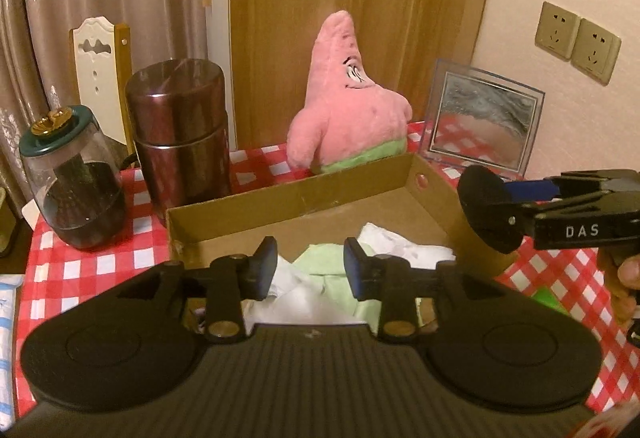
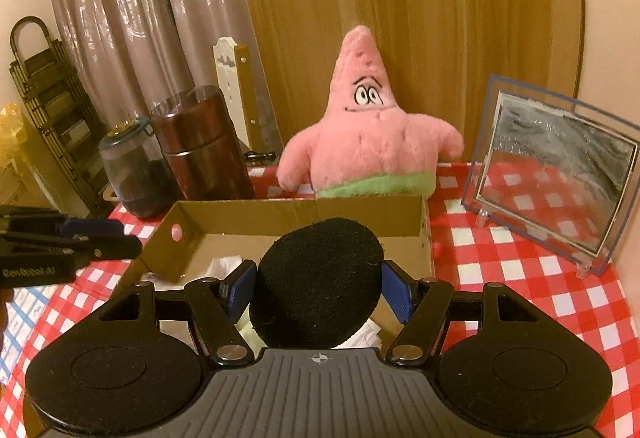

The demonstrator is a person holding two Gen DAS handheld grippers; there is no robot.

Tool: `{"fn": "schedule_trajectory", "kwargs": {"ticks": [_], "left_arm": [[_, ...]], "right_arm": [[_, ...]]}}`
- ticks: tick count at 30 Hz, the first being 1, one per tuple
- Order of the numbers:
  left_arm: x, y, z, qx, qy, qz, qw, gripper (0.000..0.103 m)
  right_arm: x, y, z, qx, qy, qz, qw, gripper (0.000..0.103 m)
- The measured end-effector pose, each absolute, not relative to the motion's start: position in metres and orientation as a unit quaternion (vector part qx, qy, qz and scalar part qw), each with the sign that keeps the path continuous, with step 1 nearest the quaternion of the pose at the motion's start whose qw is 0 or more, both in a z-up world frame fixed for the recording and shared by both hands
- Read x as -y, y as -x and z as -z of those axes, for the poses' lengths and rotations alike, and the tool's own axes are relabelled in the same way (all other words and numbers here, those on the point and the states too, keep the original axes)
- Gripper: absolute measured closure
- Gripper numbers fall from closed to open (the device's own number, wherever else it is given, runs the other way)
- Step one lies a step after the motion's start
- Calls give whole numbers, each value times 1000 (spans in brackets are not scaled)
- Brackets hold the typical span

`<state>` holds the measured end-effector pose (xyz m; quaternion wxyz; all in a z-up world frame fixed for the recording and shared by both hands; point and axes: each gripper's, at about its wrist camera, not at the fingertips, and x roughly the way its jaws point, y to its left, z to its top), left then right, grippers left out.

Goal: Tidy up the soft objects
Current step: 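Carry the foam pad and tissue over the cardboard box and open both tools, then move both tools back from the box to the pile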

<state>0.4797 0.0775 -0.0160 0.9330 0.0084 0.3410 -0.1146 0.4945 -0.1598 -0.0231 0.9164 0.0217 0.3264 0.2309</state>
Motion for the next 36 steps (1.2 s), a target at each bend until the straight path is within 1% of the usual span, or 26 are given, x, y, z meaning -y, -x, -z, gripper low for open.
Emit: {"fn": "schedule_trajectory", "kwargs": {"ticks": [11, 14, 15, 16, 23, 32, 36], "left_arm": [[-76, -469, 12, -334, -19, 114, 935, 71], [-74, -469, 12, -333, -19, 114, 936, 71], [-74, -468, 12, -332, -18, 113, 936, 71], [-74, -468, 11, -331, -19, 114, 937, 71], [-77, -459, 6, -323, -13, 115, 939, 70], [-80, -422, -13, -304, -5, 118, 945, 68], [-76, -397, -26, -290, -7, 114, 950, 68]], "right_arm": [[161, -498, 26, -336, -28, -227, 914, 35], [162, -499, 26, -334, -34, -224, 915, 28], [163, -500, 26, -333, -40, -222, 916, 22], [165, -501, 26, -332, -46, -222, 916, 19], [172, -485, 21, -320, -56, -223, 919, 18], [175, -417, 4, -283, -42, -233, 930, 18], [186, -384, -3, -277, -56, -227, 932, 18]]}}
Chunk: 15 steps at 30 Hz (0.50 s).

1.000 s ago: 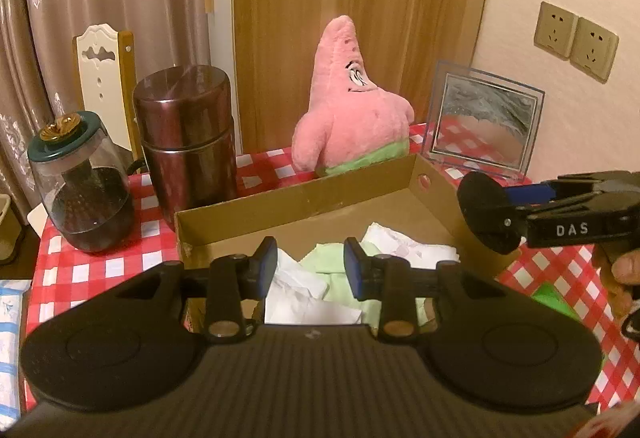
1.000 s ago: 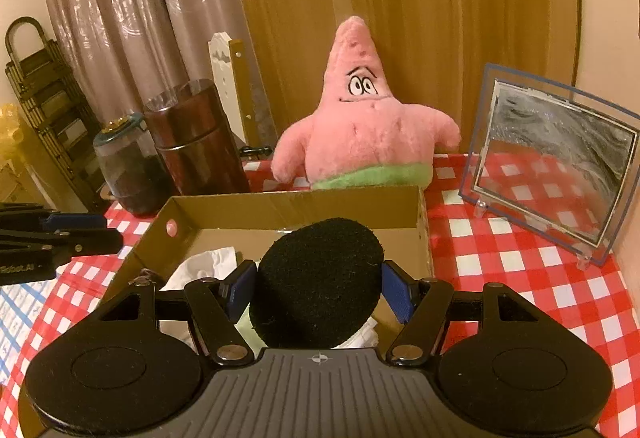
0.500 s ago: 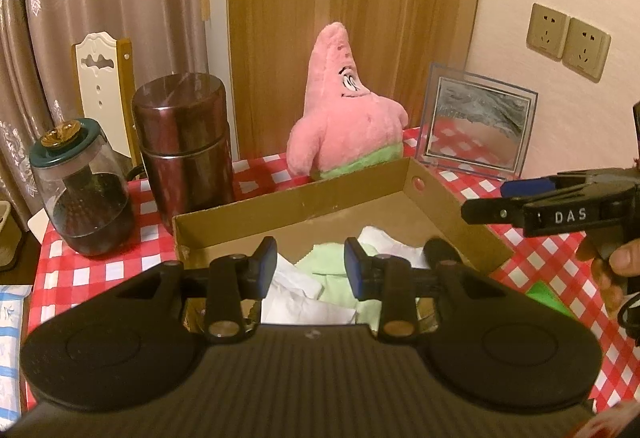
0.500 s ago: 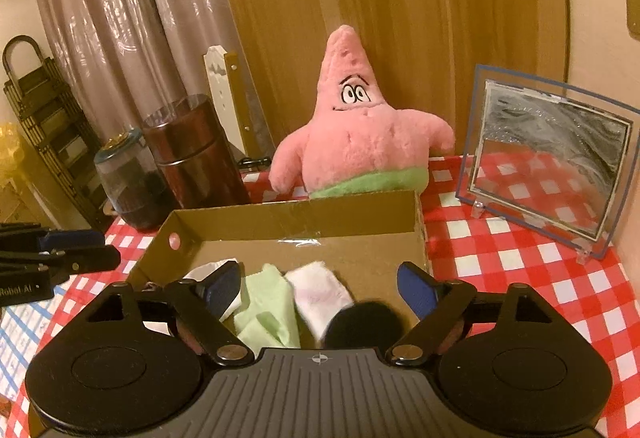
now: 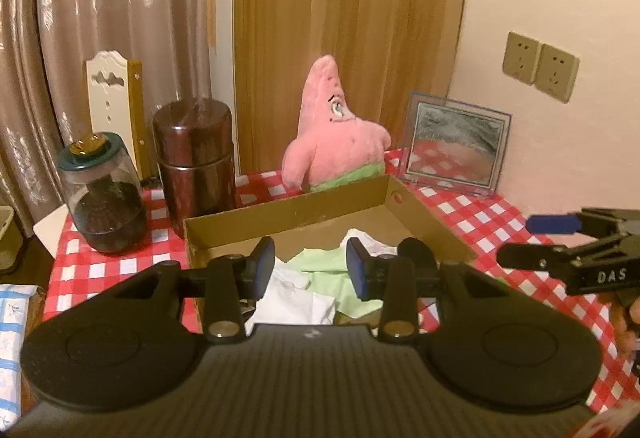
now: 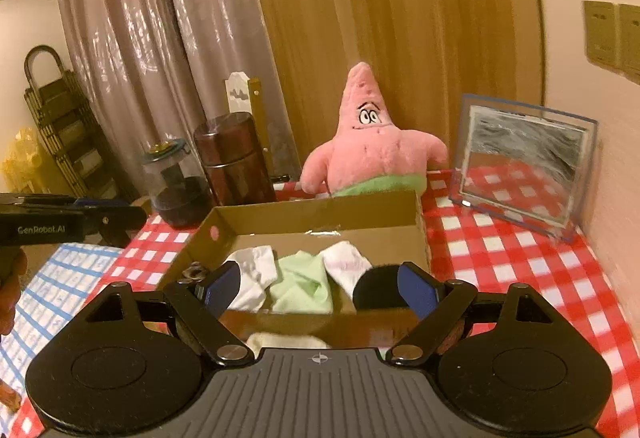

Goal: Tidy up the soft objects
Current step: 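Move both tools back from the box to the pile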

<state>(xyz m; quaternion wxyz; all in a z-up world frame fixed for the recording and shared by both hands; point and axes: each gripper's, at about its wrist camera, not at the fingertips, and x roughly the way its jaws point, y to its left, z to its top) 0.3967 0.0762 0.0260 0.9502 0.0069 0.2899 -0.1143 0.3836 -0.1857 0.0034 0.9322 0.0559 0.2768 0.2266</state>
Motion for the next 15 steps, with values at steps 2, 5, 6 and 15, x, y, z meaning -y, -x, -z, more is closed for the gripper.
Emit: {"fn": "schedule_trajectory", "kwargs": {"ticks": [2, 5, 6, 15], "left_arm": [[-73, -381, -32, -283, -6, 113, 952, 67], [-68, -354, -39, -275, 0, 111, 955, 64], [-67, -343, -41, -273, 4, 109, 956, 64], [-56, -260, -46, -265, 25, 82, 960, 49]], "right_arm": [[192, -369, -8, -274, -65, -221, 934, 18], [200, -343, -16, -266, -63, -217, 937, 18], [202, -334, -18, -264, -59, -213, 939, 17], [224, -262, -25, -271, -57, -178, 944, 17]]}}
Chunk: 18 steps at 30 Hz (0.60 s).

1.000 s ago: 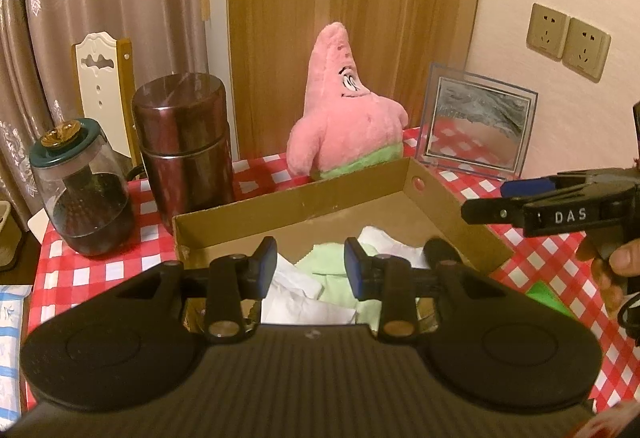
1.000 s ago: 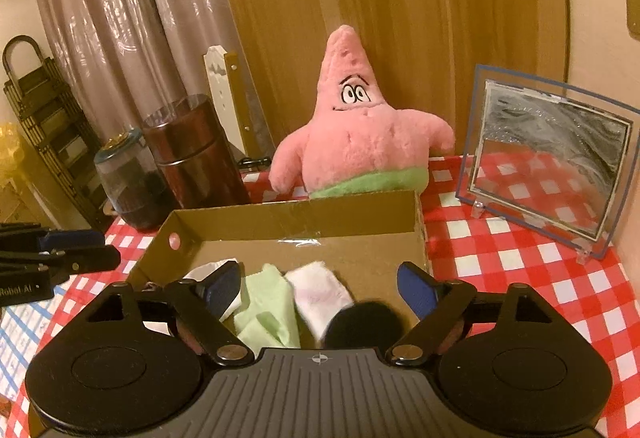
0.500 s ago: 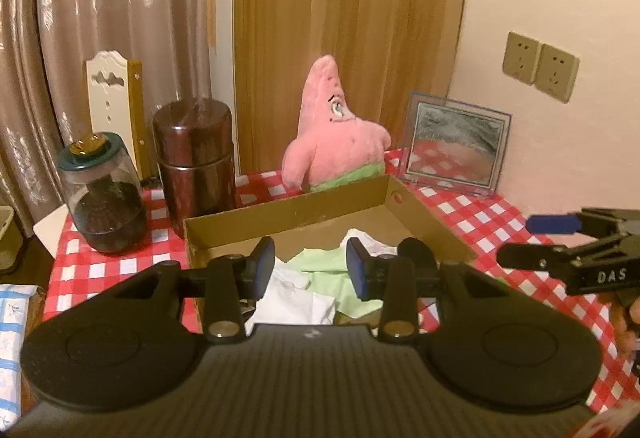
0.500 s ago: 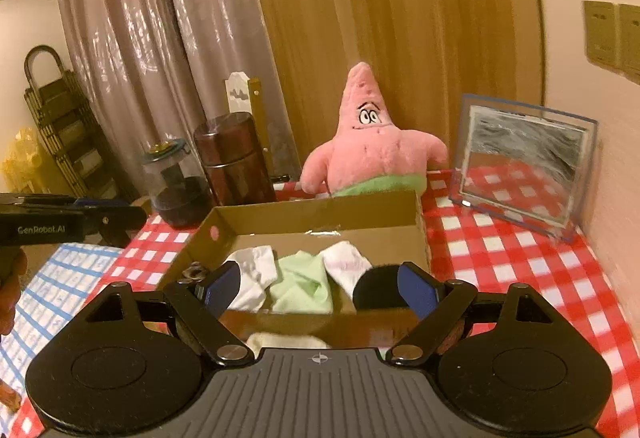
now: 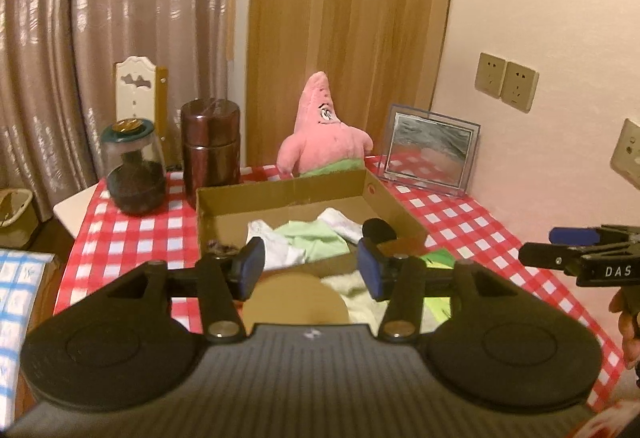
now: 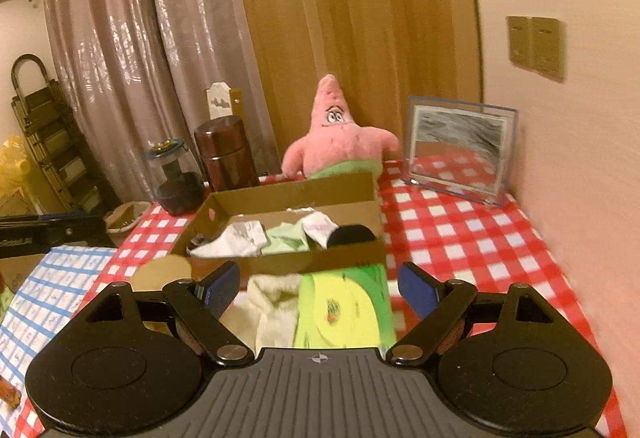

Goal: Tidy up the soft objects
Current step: 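Move both tools back from the box to the pile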

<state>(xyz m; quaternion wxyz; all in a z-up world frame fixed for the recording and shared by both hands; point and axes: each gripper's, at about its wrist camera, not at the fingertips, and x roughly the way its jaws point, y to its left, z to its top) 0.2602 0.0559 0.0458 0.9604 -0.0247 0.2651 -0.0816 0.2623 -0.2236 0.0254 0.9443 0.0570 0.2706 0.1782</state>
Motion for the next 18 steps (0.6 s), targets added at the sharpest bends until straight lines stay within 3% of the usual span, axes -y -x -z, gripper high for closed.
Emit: {"fn": "schedule_trajectory", "kwargs": {"ticks": [11, 18], "left_arm": [[-44, -178, -23, -281, 41, 59, 957, 22], [-28, -165, 2, -295, 18, 58, 954, 20]], "right_arm": [[235, -184, -4, -294, -67, -164, 939, 17], [228, -160, 15, -307, -60, -163, 936, 17]]}}
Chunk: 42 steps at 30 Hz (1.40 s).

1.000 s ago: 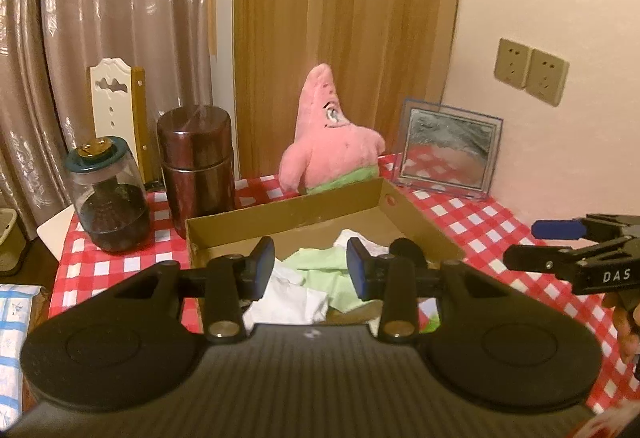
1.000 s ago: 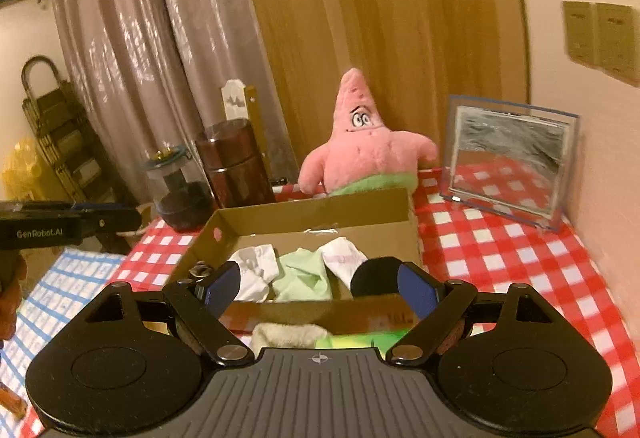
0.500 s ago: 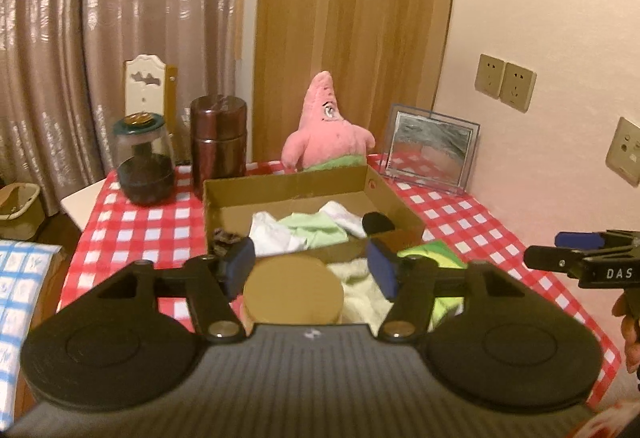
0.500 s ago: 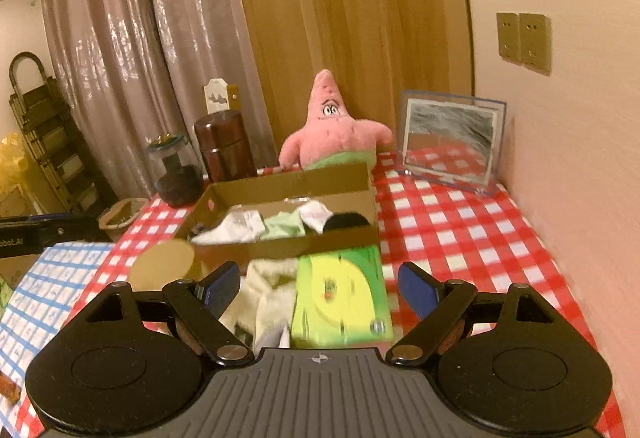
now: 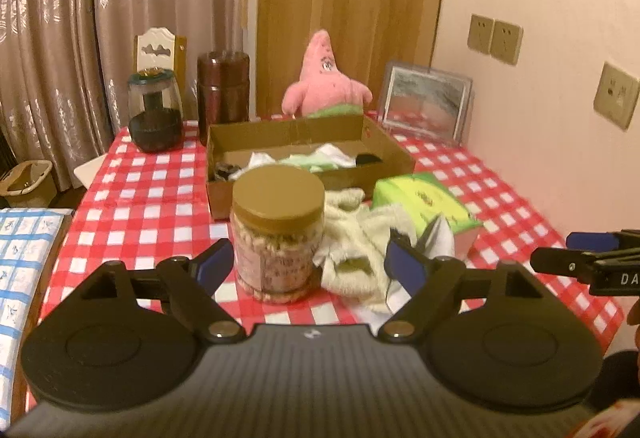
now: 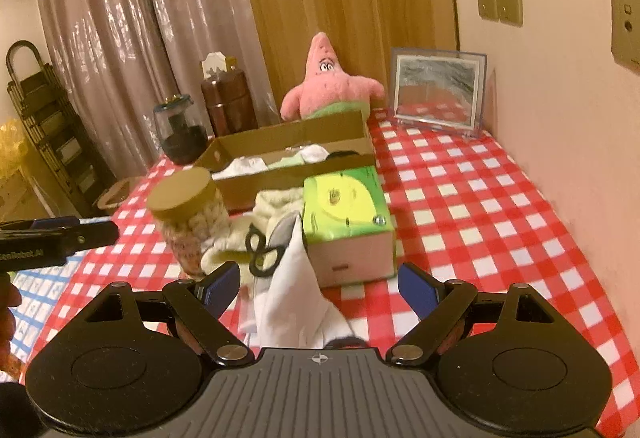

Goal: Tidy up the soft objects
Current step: 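Move both tools back from the box to the pile, then grasp the white cloth with the black strap with the right tool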

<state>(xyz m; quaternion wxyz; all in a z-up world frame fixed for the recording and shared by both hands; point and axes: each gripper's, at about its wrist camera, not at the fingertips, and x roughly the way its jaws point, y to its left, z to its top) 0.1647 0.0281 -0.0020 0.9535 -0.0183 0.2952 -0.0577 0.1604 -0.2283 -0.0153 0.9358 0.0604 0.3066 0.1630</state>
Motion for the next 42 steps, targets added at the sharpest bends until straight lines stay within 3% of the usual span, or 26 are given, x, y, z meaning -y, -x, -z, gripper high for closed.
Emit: {"fn": "schedule_trajectory", "kwargs": {"ticks": [19, 42], "left_arm": [[-20, -187, 70, -375, 16, 59, 925, 20], [-23, -206, 91, -387, 8, 61, 920, 20]], "right_arm": [[207, -175, 58, -343, -25, -175, 923, 17], [167, -209, 92, -344, 49, -221, 911, 18]]}}
